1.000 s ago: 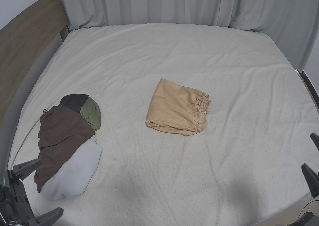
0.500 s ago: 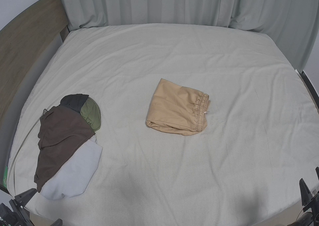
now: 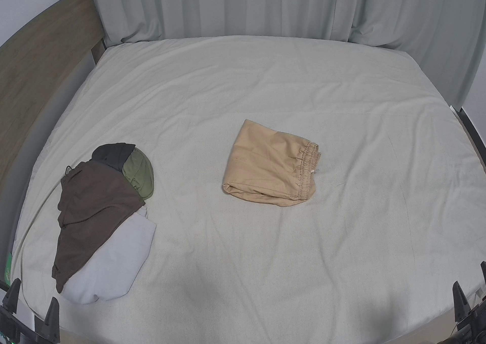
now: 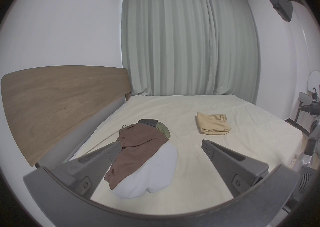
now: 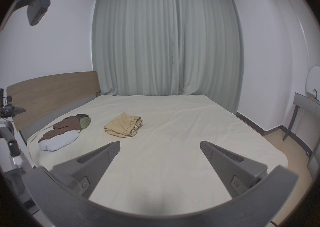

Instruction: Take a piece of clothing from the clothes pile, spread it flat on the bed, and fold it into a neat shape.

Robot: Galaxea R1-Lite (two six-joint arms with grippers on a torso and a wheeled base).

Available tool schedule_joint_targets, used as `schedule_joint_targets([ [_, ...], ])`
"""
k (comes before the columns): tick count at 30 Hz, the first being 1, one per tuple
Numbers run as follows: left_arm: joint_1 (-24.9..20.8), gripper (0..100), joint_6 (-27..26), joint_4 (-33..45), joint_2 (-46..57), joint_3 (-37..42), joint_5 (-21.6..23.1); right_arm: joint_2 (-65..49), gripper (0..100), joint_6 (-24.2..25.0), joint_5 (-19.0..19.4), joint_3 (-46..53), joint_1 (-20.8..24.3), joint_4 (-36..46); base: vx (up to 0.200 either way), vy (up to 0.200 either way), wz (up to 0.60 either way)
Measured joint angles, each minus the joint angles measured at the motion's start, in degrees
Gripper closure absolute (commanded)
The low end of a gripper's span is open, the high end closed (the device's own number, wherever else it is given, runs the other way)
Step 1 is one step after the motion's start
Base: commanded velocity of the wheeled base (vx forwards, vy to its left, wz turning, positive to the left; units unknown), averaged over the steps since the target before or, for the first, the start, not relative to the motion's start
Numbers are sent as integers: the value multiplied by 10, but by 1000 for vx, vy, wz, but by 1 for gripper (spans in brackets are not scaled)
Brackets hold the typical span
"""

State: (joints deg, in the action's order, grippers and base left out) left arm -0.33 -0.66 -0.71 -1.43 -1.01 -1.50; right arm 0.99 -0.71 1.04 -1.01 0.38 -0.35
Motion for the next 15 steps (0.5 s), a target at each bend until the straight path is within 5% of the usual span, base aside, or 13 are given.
schedule_joint_targets([
  [15, 5, 0, 0, 8, 7, 0, 15, -4, 0, 4, 1, 0, 0, 5, 0, 0, 0],
])
